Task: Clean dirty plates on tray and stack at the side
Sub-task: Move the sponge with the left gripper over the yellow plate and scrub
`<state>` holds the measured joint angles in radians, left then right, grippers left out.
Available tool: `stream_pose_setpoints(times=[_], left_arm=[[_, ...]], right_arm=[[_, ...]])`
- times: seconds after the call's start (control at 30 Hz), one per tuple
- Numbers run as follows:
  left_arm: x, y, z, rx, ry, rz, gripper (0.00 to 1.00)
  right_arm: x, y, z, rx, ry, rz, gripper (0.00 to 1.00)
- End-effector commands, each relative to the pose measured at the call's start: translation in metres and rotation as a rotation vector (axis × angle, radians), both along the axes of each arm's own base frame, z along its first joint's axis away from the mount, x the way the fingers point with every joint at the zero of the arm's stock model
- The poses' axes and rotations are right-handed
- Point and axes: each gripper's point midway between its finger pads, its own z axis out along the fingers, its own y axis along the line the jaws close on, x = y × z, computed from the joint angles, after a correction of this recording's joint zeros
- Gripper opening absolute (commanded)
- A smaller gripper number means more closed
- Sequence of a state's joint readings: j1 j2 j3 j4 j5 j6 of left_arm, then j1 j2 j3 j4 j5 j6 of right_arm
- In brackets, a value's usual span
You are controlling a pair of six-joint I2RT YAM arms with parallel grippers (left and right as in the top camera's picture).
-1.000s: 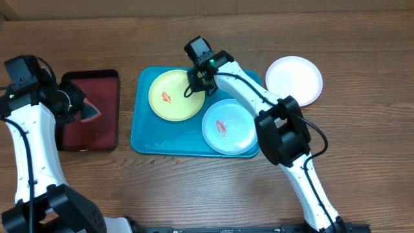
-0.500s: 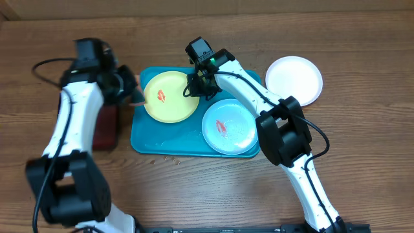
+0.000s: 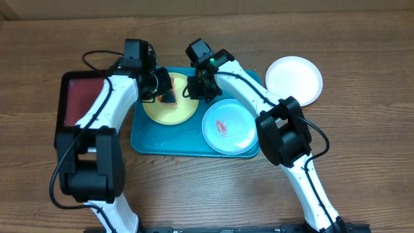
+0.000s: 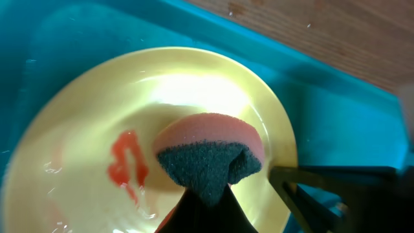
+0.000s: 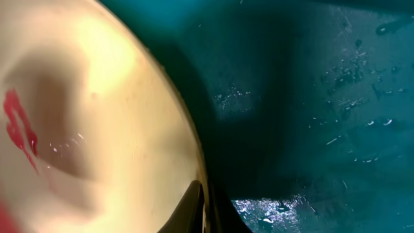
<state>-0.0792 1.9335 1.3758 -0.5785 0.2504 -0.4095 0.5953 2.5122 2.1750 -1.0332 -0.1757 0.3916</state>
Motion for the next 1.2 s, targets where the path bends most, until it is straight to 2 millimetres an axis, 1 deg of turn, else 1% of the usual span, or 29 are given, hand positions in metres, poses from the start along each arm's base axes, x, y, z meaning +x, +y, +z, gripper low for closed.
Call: stream_pose_setpoints(times=[0.0,0.23,0.3,0.37,0.43,0.5,0.6,0.7,0.8,0.83,0.93,1.0,1.07,1.17], left_arm=[[0.0,-0.005,-0.019,0.006,0.024,-0.016,0.04],[0.005,-0.002,-0.042,0.029,0.042,-0.003,0.04],[0.004,0.004,-0.048,0.062,0.055,0.01,0.04],[0.002,0.019,-0.055,0.143,0.068,0.036,0.05],[-0.002,0.041,-0.06,0.265,0.088,0.076,0.05],[-0.006,0.063,-0.06,0.382,0.101,0.117,0.04],[-0.01,0.083,-0.057,0.499,0.112,0.121,0.04],[-0.011,0.091,-0.053,0.554,0.116,0.109,0.04],[-0.005,0.091,-0.045,0.558,0.106,0.098,0.04],[-0.001,0.09,-0.038,0.553,0.098,0.099,0.04],[0.008,0.081,-0.025,0.503,0.087,0.085,0.04],[0.012,0.065,-0.017,0.421,0.083,0.055,0.04],[0.016,0.045,-0.011,0.308,0.075,0.014,0.04],[0.014,0.013,-0.012,0.143,0.079,-0.052,0.04]], right_arm=[[-0.007,-0.004,-0.014,-0.036,0.024,0.003,0.04],[-0.006,-0.004,-0.014,-0.034,0.02,0.003,0.04],[-0.005,-0.003,-0.014,-0.033,0.018,0.003,0.04],[-0.005,-0.003,-0.014,-0.033,0.018,0.003,0.04],[-0.005,-0.003,-0.014,-0.033,0.018,0.003,0.04],[-0.005,-0.003,-0.014,-0.033,0.018,0.003,0.04],[-0.005,-0.003,-0.014,-0.033,0.018,0.003,0.04],[-0.005,-0.003,-0.014,-0.033,0.018,0.003,0.04],[-0.005,-0.003,-0.014,-0.033,0.018,0.003,0.04],[-0.005,-0.003,-0.014,-0.033,0.017,0.003,0.04],[-0.005,-0.003,-0.014,-0.033,0.017,0.003,0.04],[-0.005,-0.003,-0.014,-0.032,0.016,0.003,0.04],[-0.004,-0.002,-0.014,-0.029,0.013,0.003,0.04],[-0.002,-0.001,-0.013,-0.024,0.005,0.003,0.04]])
